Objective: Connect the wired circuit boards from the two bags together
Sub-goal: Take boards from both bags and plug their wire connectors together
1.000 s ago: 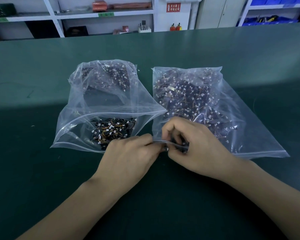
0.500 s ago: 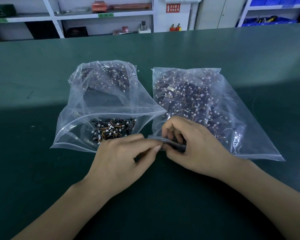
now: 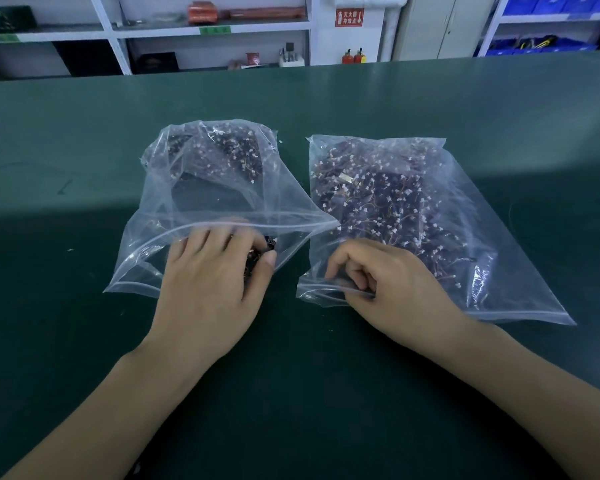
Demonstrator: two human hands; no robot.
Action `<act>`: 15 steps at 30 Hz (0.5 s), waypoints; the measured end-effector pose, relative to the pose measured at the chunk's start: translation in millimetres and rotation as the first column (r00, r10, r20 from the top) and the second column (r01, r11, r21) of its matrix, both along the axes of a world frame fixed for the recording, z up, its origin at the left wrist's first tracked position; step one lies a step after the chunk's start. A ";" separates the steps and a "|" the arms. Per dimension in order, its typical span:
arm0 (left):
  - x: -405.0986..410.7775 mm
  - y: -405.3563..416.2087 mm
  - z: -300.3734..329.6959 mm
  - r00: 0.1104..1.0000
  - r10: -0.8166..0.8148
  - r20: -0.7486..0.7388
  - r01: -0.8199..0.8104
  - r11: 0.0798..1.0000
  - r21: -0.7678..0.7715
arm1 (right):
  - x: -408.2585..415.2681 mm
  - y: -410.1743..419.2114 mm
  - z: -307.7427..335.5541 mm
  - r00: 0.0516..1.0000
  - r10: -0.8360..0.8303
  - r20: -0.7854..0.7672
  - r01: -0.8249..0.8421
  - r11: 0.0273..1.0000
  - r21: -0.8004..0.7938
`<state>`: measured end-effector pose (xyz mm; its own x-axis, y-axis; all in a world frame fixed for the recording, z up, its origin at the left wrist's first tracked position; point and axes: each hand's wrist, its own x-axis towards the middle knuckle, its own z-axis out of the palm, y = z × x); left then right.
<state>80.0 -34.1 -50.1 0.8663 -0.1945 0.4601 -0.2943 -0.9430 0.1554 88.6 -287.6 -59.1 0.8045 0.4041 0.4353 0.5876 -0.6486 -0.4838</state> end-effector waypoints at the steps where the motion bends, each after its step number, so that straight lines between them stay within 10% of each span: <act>1: 0.5 -0.6 -1.4 1.000 0.002 -0.031 -0.001 1.000 0.019 | 0.0 0.2 0.1 1.000 -0.002 -0.007 0.002 1.000 0.005; 15: 2.7 -2.4 -3.0 0.989 -0.141 -0.035 0.142 0.990 0.009 | -7.0 1.0 5.0 1.000 0.013 -0.003 -0.013 1.000 -0.019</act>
